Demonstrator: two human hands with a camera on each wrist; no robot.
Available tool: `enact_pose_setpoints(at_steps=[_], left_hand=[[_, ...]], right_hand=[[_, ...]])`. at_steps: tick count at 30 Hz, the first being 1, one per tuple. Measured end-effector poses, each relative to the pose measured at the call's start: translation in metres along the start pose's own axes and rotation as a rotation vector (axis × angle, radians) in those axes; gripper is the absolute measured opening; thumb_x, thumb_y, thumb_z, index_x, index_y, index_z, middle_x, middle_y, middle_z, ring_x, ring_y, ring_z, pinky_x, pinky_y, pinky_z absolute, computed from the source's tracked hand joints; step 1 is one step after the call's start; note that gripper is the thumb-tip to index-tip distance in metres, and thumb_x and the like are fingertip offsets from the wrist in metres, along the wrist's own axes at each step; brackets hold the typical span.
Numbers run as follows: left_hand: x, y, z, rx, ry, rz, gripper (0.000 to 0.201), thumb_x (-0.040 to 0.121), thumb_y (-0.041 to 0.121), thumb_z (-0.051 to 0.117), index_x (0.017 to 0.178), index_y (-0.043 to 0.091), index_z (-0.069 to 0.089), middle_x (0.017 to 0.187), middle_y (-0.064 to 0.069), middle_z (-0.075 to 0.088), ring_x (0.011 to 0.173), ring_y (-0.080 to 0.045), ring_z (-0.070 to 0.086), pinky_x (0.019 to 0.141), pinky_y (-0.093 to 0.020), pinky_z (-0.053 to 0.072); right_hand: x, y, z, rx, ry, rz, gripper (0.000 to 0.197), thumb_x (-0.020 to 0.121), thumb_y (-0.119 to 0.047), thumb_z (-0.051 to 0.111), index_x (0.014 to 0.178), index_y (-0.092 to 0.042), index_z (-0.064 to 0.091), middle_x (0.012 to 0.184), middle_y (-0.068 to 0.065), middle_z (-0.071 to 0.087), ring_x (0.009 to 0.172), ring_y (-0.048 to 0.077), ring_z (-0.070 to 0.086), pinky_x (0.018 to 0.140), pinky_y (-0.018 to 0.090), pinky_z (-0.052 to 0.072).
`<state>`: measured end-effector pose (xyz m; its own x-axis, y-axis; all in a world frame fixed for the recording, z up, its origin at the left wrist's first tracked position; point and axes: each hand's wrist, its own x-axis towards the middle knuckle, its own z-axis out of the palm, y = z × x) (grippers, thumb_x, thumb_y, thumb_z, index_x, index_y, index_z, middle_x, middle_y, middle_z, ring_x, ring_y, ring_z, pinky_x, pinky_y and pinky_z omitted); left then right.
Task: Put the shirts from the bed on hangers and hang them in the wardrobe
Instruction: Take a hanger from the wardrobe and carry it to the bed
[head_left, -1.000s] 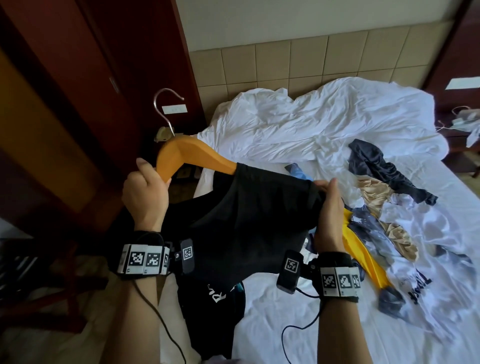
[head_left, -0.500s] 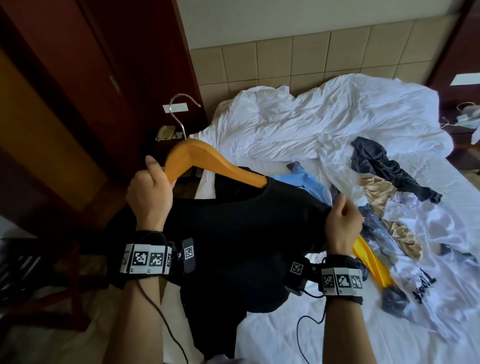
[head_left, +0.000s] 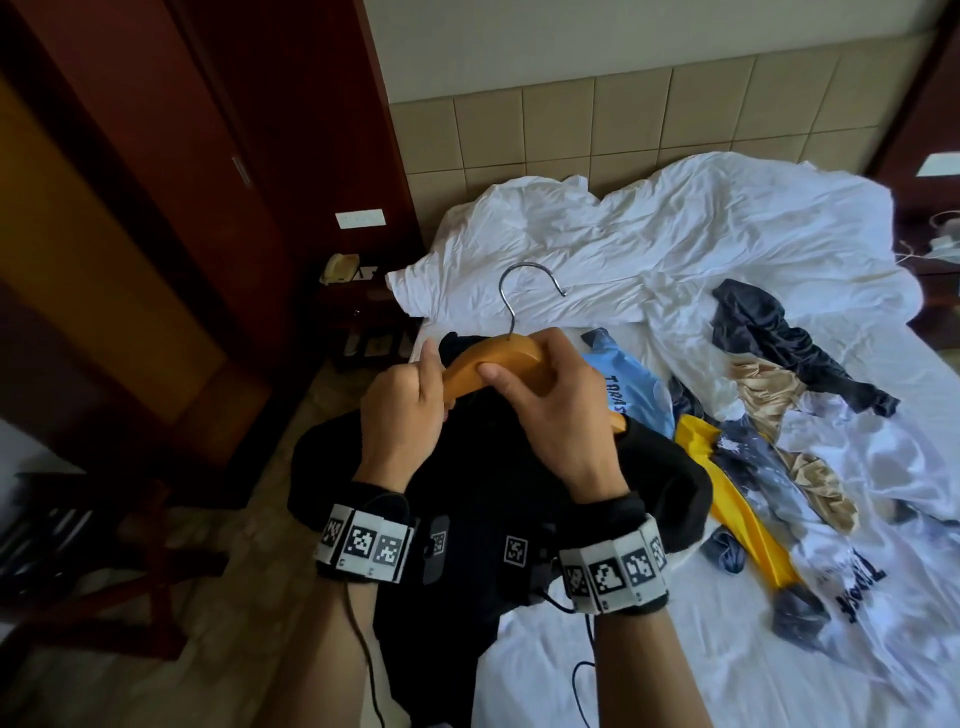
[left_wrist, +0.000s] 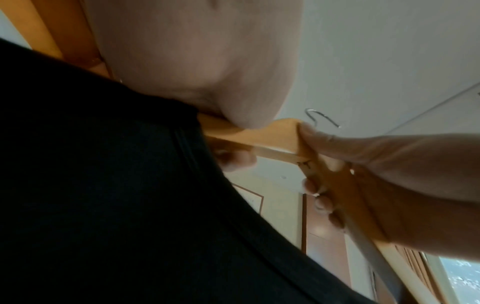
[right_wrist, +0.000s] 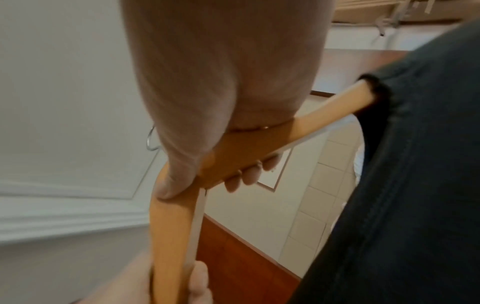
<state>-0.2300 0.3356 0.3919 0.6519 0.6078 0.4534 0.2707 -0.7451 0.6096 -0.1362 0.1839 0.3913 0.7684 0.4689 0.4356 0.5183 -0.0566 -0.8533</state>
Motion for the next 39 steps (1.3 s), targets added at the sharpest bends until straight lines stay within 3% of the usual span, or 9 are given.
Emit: enact_pose_setpoints(at_steps=[4,10,13,17,23,30,33,35,39], left_hand=[[0.000,-0.020,-0.004,0.035,0.048,0.038,0.065,0.111,0.046,0.022,0.084,0.020,0.075,0.074,0.005,0.072,0.074,-0.011,0.069,0.075,-0.035,0.053],[-0.014,-0.044,-0.004,0.114,0.096,-0.139,0.079,0.102,0.055,0.014,0.077,0.005,0.070,0.066,-0.004,0.066,0.068,-0.021,0.064,0.073,-0.043,0.053],[-0.014,-0.049,0.001,0.083,0.110,-0.132,0.074,0.105,0.051,0.017,0.078,0.008,0.071,0.067,-0.001,0.065,0.068,-0.019,0.063,0.070,-0.041,0.053],[-0.011,-0.045,0.006,0.041,0.177,-0.124,0.080,0.102,0.051,0.017,0.074,-0.005,0.066,0.065,-0.017,0.064,0.060,-0.025,0.057,0.064,-0.041,0.048],[0.001,-0.031,0.008,0.059,0.086,-0.074,0.083,0.099,0.055,0.014,0.074,-0.004,0.067,0.071,-0.018,0.067,0.067,-0.034,0.061,0.063,-0.032,0.036],[0.034,-0.046,0.004,0.181,-0.094,0.064,0.093,0.100,0.058,0.012,0.087,-0.013,0.070,0.082,-0.028,0.072,0.081,-0.043,0.070,0.077,-0.053,0.054],[0.048,-0.049,0.001,0.236,-0.142,0.130,0.097,0.102,0.066,0.006,0.082,-0.006,0.069,0.074,-0.020,0.070,0.073,-0.036,0.068,0.071,-0.051,0.053],[0.055,-0.037,-0.004,0.234,-0.172,0.224,0.071,0.103,0.057,0.016,0.083,0.006,0.063,0.072,-0.006,0.063,0.071,-0.024,0.062,0.071,-0.047,0.051],[0.066,0.003,-0.015,0.199,-0.289,0.414,0.047,0.103,0.055,0.038,0.119,0.017,0.061,0.106,0.003,0.067,0.097,-0.012,0.060,0.084,-0.030,0.044]], right_hand=[[-0.007,0.007,-0.013,0.130,0.090,0.026,0.035,0.086,-0.045,0.083,0.095,-0.019,0.062,0.075,-0.010,0.063,0.072,0.005,0.060,0.070,0.021,0.049],[-0.010,0.016,-0.038,0.140,0.171,0.030,0.034,0.087,-0.041,0.084,0.099,-0.014,0.067,0.083,-0.003,0.069,0.079,0.012,0.065,0.074,0.025,0.052],[-0.014,0.018,-0.046,0.158,0.188,0.023,0.029,0.086,-0.034,0.085,0.098,-0.013,0.068,0.081,-0.007,0.069,0.075,0.004,0.063,0.072,0.015,0.048],[-0.013,0.024,-0.067,0.153,0.249,0.027,0.030,0.086,-0.035,0.084,0.098,-0.013,0.067,0.077,-0.013,0.067,0.073,-0.001,0.061,0.071,0.013,0.045],[-0.011,0.022,-0.081,0.115,0.278,0.042,0.032,0.084,-0.041,0.083,0.094,-0.015,0.067,0.078,-0.003,0.068,0.071,0.003,0.059,0.069,0.017,0.046],[0.007,0.013,-0.091,0.084,0.281,0.045,0.027,0.086,-0.032,0.086,0.083,-0.022,0.061,0.067,-0.011,0.057,0.063,0.000,0.050,0.062,0.012,0.040],[0.021,0.011,-0.096,0.045,0.250,0.051,0.033,0.088,-0.035,0.085,0.079,-0.023,0.055,0.060,-0.013,0.050,0.058,0.001,0.045,0.058,0.012,0.037],[0.033,0.011,-0.100,0.018,0.211,0.066,0.035,0.089,-0.039,0.083,0.081,-0.020,0.055,0.064,-0.009,0.050,0.059,0.001,0.046,0.057,0.013,0.037],[0.061,-0.001,-0.107,-0.044,0.089,0.088,0.038,0.091,-0.045,0.079,0.090,-0.013,0.057,0.075,-0.002,0.055,0.066,0.003,0.049,0.062,0.020,0.040]])
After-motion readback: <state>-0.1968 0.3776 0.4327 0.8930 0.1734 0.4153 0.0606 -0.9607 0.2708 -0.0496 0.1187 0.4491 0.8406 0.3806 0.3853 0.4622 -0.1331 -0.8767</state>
